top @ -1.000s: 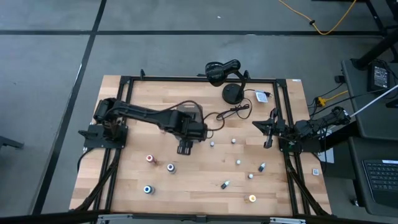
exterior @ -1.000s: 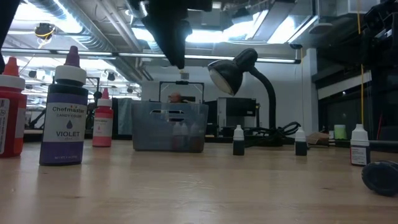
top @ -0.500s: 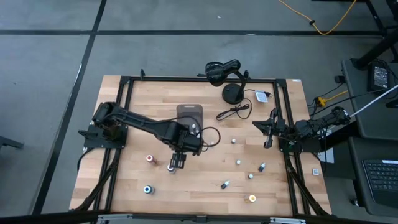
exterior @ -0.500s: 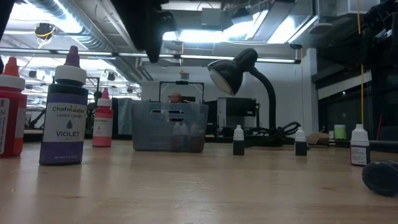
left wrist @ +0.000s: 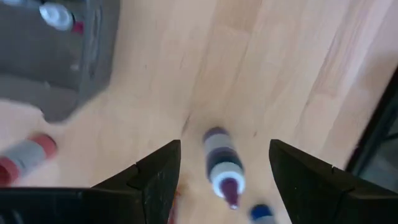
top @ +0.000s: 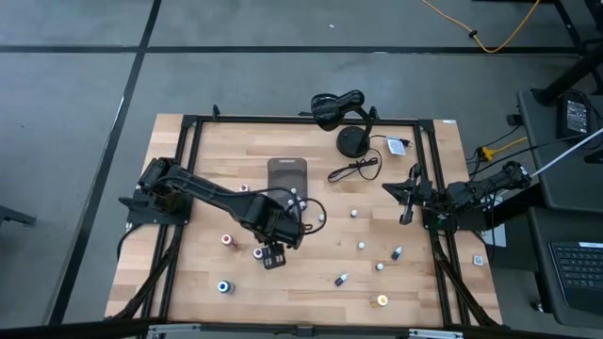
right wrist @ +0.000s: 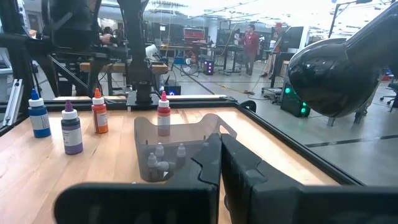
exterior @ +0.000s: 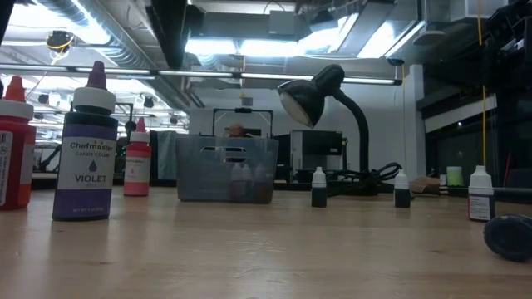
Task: Pick & Place food coloring
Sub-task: Put the top small blue food coloring bottle into the gray transparent bin
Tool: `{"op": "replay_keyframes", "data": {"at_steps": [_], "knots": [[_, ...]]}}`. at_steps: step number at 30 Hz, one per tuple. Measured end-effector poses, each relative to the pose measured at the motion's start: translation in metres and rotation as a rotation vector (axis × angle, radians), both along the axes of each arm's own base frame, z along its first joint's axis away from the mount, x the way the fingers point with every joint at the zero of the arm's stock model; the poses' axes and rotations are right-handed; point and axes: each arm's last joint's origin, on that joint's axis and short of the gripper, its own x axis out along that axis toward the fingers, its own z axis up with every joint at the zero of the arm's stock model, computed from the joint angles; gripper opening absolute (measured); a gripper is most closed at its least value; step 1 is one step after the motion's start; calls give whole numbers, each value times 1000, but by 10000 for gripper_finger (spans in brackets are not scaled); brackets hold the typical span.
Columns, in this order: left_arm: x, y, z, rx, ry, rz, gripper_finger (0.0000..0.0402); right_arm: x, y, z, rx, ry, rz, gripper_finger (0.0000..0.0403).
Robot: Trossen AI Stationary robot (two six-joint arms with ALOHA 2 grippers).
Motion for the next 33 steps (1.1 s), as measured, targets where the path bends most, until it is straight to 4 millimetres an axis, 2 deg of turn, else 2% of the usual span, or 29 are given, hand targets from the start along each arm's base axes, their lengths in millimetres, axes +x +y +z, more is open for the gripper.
{"op": "replay_keyframes", "data": {"at_steps": [5, 14, 22, 33], "knots": [[18, 8, 2, -4, -15, 131, 236, 0, 0, 0, 0, 0, 0, 15], [60, 25, 0, -11, -62, 160, 233, 0, 0, 0, 0, 0, 0, 15], [86, 41, -12, 20, -57, 77, 233, 0, 0, 0, 0, 0, 0, 15], [108, 53, -30, 151, -66, -248, 233, 0, 0, 0, 0, 0, 0, 15]]}}
